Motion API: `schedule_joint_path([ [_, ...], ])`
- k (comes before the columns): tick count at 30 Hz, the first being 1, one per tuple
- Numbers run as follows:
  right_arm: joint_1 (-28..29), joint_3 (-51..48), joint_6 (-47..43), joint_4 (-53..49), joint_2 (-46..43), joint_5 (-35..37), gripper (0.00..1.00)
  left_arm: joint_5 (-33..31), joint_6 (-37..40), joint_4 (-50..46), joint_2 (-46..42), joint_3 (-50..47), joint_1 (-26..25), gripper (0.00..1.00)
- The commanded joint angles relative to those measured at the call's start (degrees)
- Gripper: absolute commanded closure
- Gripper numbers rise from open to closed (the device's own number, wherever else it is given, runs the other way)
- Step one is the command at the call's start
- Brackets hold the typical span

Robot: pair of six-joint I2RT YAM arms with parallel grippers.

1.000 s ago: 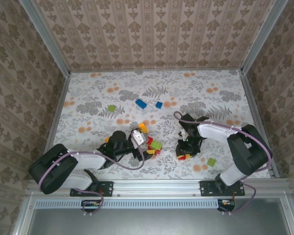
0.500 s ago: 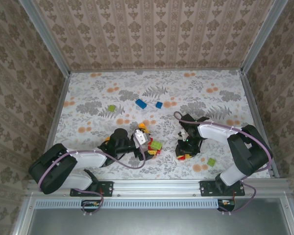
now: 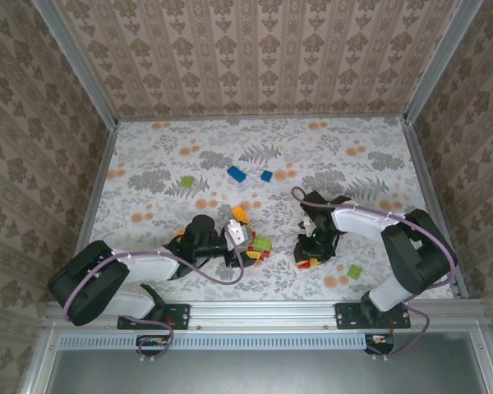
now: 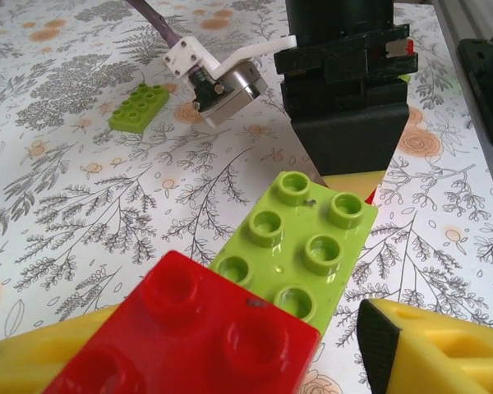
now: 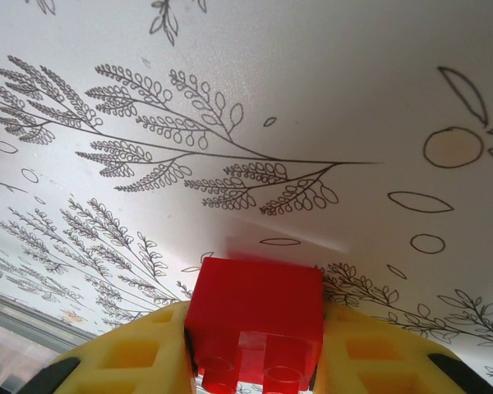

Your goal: Assemble a carrot with lego

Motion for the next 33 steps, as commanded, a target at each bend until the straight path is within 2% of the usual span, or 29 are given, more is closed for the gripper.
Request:
schedule_joint_path([
  [1, 0.64, -2.34, 0.22, 4.66, 1.54, 0.41, 0.67, 2.85, 0.9, -0.99, -0.67, 2.07, 0.38, 0.38],
  [3, 0.66, -2.3, 0.22, 4.75, 1.54, 0.37, 0.67, 3.01, 0.82, -1.19, -0.75, 2.32, 0.38, 0.37],
  [7, 0.75, -2.17, 0.22, 4.85, 1.74, 0.24, 0.67, 3.12, 0.7, -1.14, -0.73, 2.47, 0.29, 0.21],
  [10, 0.74, -1.99, 0.13, 4.93, 1.8, 0.02, 0.67, 3.46, 0.8, -1.14, -0.34, 2.83, 0.22, 0.17],
  [18, 0.76, -1.56, 0.39, 4.79, 1.28, 0.02, 0.67, 5.69, 1.31, -1.4, 2.76, 5.17, -0.15, 0.35],
  [26, 1.0, -1.2, 0.74, 4.79, 1.45, 0.04, 0.67, 5.97, 1.88, -2.27, 4.17, 5.75, -0.85, 0.39],
  [32, 1.37, -0.62, 1.01, 4.42, 1.24, 0.21, 0.68, 5.97, 2.05, -2.68, 4.17, 5.64, -1.1, 0.48],
  [33, 1.44, -0.46, 1.09, 4.14, 0.98, 0.32, 0.68, 7.54, 2.05, -2.81, 4.16, 5.64, -1.17, 0.49],
])
